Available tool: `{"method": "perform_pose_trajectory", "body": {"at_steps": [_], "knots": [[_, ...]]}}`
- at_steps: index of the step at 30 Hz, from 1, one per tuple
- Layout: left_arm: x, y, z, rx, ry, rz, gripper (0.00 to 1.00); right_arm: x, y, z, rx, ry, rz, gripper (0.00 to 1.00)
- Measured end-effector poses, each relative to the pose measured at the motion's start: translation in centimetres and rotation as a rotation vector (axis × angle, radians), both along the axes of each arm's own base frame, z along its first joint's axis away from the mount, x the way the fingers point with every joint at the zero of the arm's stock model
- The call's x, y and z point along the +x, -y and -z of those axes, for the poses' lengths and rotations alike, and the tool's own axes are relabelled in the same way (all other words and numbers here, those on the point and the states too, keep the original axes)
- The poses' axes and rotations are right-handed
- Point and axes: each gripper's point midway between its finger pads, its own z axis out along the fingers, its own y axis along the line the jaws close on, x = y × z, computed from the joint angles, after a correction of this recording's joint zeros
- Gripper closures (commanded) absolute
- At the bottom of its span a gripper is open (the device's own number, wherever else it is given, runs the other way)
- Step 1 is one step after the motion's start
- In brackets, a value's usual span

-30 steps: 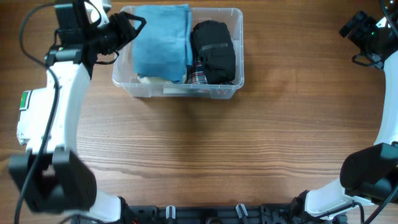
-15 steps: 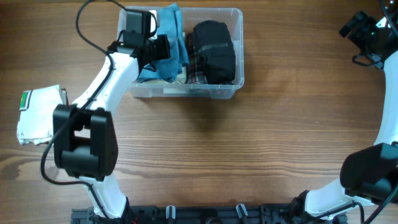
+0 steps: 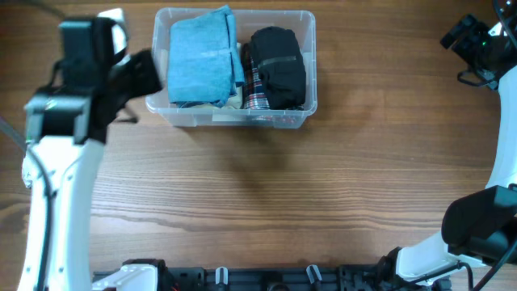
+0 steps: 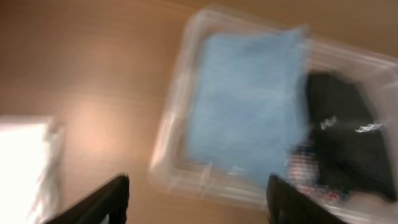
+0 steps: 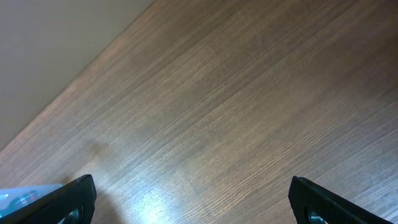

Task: Pack container
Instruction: 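Carry the denim into the bin over the cream cloth and release, then grasp the white folded shirt with the left gripper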

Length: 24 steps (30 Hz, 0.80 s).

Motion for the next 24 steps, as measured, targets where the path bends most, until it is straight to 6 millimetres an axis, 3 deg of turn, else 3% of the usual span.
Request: {"method": "perform_pose_trajectory", "body": {"at_steps": [2,4,6,10,15,18,24], "knots": [[-3.5,-4.7,1.8,0.048,-0.14,-0.154,0.27,0.0,0.0,0.0,0.001,-0.001,0.0,0.0],[-5.0,-8.6,4.5,0.08,-0.269,-0.278,0.27,0.0,0.0,0.0,0.001,-0.001,0.0,0.0],[-6.2,-12.7,8.0,0.086,-0.387,-0.401,0.27,0.0,0.0,0.0,0.0,-0.001,0.0,0.0],[-6.0,-17.4,14.4,0.069,-0.531,-0.516,0.27,0.0,0.0,0.0,0.001,-0.001,0.0,0.0],[-4.1,-19.6,23.1,0.077,-0.683,-0.493,0.28,0.0,0.0,0.0,0.0,0.0,0.0,0.0],[-4.5,-19.7,27.1,0.089,-0.781,-0.454,0.28,0.0,0.0,0.0,0.001,0.0,0.0,0.0],[-3.6,-21.1,27.4,0.157,-0.745,-0.47,0.3,0.0,0.0,0.0,0.001,-0.001,0.0,0.0]]}}
